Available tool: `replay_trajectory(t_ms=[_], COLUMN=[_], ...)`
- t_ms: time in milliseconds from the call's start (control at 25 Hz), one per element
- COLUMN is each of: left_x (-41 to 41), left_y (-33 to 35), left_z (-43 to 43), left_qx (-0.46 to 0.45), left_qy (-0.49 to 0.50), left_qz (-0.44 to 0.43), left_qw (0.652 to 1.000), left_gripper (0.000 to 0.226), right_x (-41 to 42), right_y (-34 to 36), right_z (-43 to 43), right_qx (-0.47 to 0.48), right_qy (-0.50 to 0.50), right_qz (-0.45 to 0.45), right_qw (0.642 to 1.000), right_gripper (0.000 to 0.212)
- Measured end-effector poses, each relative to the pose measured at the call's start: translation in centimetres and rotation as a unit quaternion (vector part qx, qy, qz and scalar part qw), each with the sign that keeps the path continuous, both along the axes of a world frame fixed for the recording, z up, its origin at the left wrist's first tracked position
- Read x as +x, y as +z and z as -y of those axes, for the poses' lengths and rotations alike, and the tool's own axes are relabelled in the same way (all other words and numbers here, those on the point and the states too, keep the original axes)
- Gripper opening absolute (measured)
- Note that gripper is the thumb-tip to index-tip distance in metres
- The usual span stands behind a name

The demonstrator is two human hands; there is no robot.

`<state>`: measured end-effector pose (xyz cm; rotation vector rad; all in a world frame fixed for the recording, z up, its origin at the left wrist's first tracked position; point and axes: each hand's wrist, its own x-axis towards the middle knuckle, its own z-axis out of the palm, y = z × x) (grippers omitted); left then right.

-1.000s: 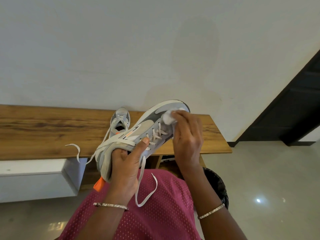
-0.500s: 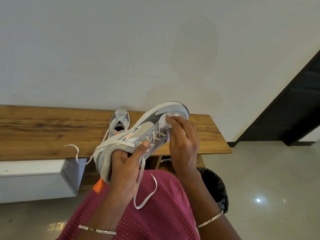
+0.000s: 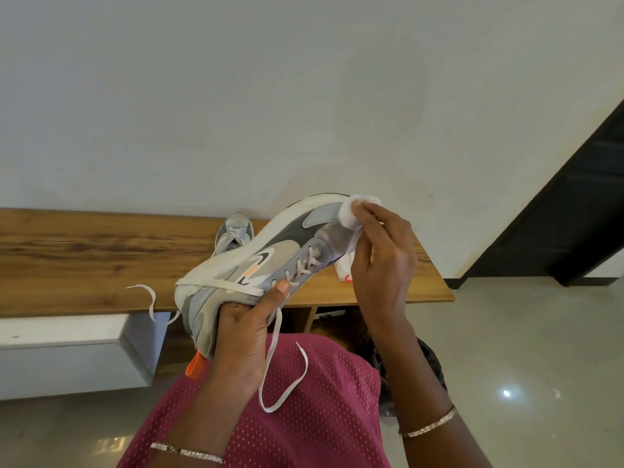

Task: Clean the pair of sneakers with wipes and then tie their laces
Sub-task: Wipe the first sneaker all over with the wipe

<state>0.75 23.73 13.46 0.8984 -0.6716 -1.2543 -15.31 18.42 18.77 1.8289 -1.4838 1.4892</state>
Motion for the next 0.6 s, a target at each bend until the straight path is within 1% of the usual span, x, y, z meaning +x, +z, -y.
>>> replay_trajectory(t_ms=[120, 200, 280, 360, 440, 520, 600], left_x=[-0.8, -1.1, -1.1, -1.1, -1.0, -0.9, -0.8], left_y=[0.2, -0.1, -0.3, -0.4, -0.4, -0.2, 0.2], left_z=[-0.5, -0.8, -0.8, -1.0, -1.0, -1.1, -1.2], left_qx=[-0.013, -0.019, -0.020, -0.017, -0.021, -0.021, 0.001], left_qy=[0.002, -0.001, -0.003, -0.003, -0.006, 0.003, 0.034], left_qz=[0.039, 0.049, 0.053, 0.074, 0.090, 0.071, 0.039], left_qw=[0.999, 0.999, 0.998, 0.997, 0.996, 0.997, 0.999], left_gripper=[0.047, 0.047, 0.046, 0.048, 0.049, 0.050, 0.055], right_x=[1.2, 1.0, -0.2, -1.4, -1.7, -0.8, 0.6], right_y=[0.1, 0.2, 0.3, 0.2, 0.4, 0.6, 0.8], right_z=[-0.1, 0.0, 0.2, 0.1, 0.2, 0.1, -0.2], right_qx=[-0.004, 0.007, 0.018, 0.036, 0.046, 0.039, 0.029], right_qy=[0.048, 0.056, 0.018, -0.023, -0.036, -0.034, -0.005], right_qz=[-0.108, -0.128, -0.090, -0.023, 0.018, 0.012, -0.023], right_qw=[0.993, 0.990, 0.996, 0.999, 0.998, 0.999, 0.999], right_gripper=[0.029, 0.030, 0.032, 0.030, 0.027, 0.031, 0.038])
